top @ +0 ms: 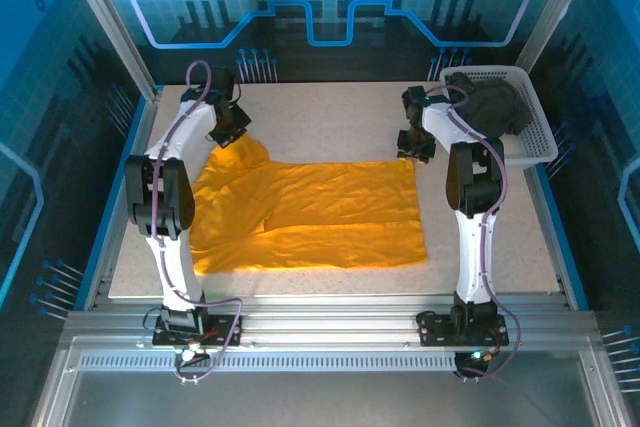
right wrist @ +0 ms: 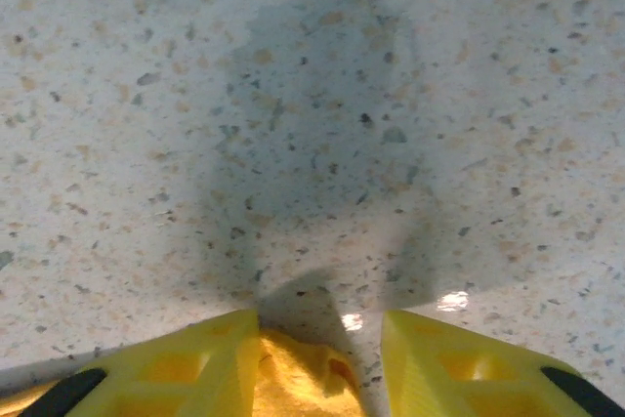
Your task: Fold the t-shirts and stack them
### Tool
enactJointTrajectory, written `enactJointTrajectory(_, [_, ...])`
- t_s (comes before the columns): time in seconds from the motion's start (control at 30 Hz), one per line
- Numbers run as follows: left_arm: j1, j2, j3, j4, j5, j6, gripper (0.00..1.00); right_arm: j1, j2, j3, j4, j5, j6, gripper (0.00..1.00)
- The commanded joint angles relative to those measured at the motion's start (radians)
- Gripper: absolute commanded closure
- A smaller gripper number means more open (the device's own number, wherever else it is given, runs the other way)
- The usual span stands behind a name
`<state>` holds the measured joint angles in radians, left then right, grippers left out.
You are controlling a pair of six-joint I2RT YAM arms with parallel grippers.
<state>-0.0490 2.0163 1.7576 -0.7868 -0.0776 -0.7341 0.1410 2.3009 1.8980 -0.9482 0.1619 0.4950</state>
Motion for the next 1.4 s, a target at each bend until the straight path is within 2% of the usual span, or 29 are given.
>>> enactJointTrajectory(0.0, [-0.005, -0.034, -0.006, -0.012, 0.025, -0.004, 1.00, -0.008, 0.020, 0.000, 0.004, -0.040, -0.006, 0.67])
enactJointTrajectory(0.1, [-0.005, -0.043, -0.009, -0.021, 0.022, 0.004, 1.00, -0.008, 0.020, 0.006, 0.015, -0.054, -0.007, 0.81])
enactJointTrajectory(0.17, [-0.005, -0.057, -0.015, -0.024, 0.012, 0.018, 1.00, -0.009, 0.019, 0.007, 0.018, -0.057, -0.007, 0.94])
enactJointTrajectory(0.23, [-0.005, -0.077, -0.024, -0.023, -0.002, 0.035, 1.00, -0.008, 0.003, -0.003, 0.027, -0.055, -0.006, 1.00])
enactJointTrajectory(0.43, [-0.005, -0.163, -0.072, -0.032, -0.034, 0.089, 1.00, -0.009, -0.097, -0.080, 0.090, -0.066, -0.020, 1.00])
enactJointTrajectory(0.73, [-0.005, -0.389, -0.263, -0.009, -0.032, 0.118, 1.00, 0.007, -0.260, -0.241, 0.165, -0.119, -0.070, 1.00])
enactJointTrajectory(0.97, [-0.003, -0.595, -0.459, -0.052, -0.028, 0.083, 1.00, 0.021, -0.427, -0.426, 0.218, -0.128, -0.081, 1.00])
enactJointTrajectory(1.2, [-0.003, -0.837, -0.681, -0.173, -0.130, 0.031, 1.00, 0.045, -0.590, -0.632, 0.236, -0.106, -0.052, 1.00])
enactJointTrajectory(1.37, [-0.003, -0.976, -0.828, -0.248, -0.156, -0.041, 1.00, 0.046, -0.667, -0.762, 0.233, -0.086, -0.024, 1.00])
